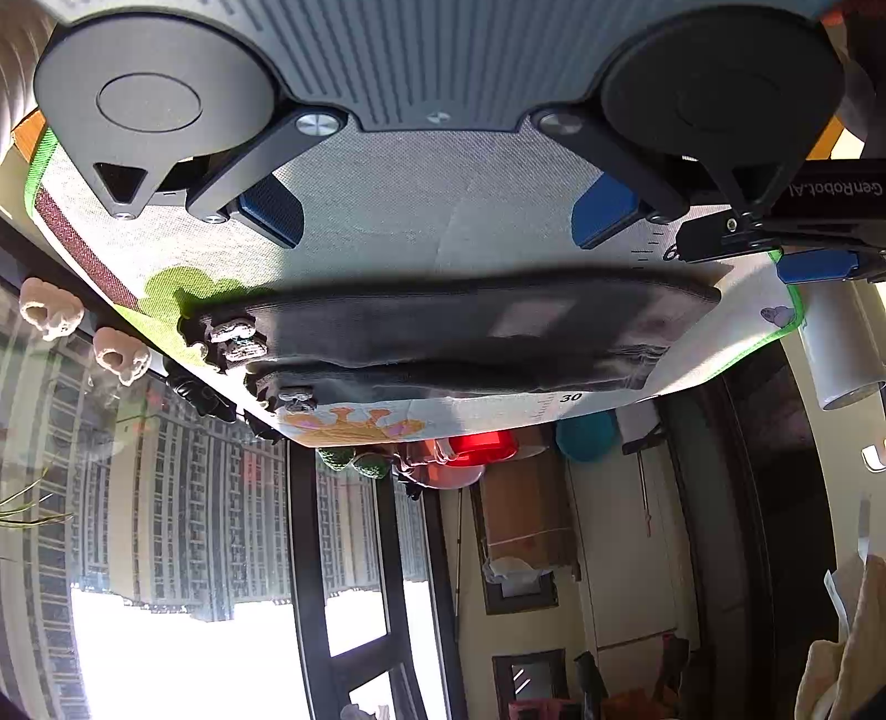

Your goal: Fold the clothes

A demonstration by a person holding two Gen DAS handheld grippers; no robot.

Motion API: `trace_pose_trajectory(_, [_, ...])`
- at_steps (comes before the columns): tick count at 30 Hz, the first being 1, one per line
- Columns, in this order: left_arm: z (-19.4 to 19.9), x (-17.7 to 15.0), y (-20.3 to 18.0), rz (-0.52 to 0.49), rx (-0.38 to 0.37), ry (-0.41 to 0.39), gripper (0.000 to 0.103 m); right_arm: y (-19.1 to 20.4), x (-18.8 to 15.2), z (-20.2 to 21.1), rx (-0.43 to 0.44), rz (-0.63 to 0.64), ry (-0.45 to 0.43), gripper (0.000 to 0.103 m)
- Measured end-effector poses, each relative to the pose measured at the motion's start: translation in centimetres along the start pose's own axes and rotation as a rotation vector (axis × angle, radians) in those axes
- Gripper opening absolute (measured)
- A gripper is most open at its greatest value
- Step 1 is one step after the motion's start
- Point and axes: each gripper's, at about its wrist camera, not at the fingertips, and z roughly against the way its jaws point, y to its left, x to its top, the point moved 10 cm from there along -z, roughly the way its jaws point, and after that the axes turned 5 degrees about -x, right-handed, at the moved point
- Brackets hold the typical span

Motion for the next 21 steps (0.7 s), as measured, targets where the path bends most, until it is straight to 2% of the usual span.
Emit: trace_pose_trajectory(21, [0.08, -0.28, -0.07, 0.003, -0.001, 0.002, 0.103, 0.23, -0.18, 0.10, 0.000, -0.003, 0.005, 0.103])
